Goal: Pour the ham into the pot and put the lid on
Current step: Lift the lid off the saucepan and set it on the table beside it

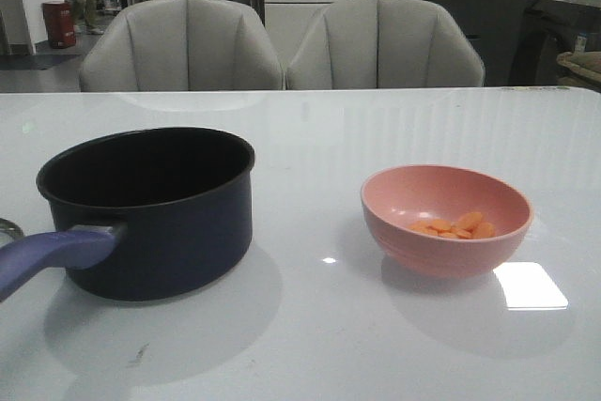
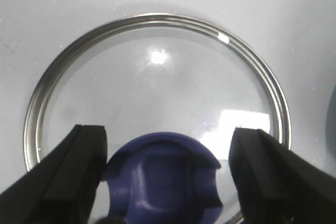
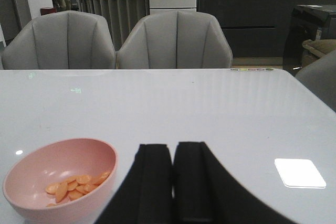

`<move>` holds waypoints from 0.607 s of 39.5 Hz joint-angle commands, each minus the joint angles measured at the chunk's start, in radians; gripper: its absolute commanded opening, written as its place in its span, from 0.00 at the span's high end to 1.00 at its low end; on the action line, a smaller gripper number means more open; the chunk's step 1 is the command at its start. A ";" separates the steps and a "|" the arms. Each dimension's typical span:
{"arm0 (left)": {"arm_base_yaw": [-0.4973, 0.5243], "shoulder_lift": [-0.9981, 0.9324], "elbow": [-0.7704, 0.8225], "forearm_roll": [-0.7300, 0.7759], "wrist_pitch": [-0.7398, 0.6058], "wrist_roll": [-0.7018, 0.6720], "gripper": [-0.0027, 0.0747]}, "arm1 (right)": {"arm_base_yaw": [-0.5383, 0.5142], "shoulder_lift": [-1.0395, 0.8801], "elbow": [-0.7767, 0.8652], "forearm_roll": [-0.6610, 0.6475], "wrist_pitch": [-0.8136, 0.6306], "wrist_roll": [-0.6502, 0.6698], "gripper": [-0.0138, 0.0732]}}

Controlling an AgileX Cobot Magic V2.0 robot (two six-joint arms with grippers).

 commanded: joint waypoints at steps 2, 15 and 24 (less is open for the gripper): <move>0.000 -0.047 -0.044 -0.010 0.024 0.009 0.30 | -0.003 -0.020 0.011 -0.012 -0.083 -0.003 0.67; -0.071 -0.197 -0.033 0.006 0.012 0.034 0.30 | -0.003 -0.020 0.011 -0.012 -0.083 -0.003 0.67; -0.106 -0.455 0.076 0.006 -0.066 0.034 0.30 | -0.003 -0.020 0.011 -0.012 -0.083 -0.003 0.67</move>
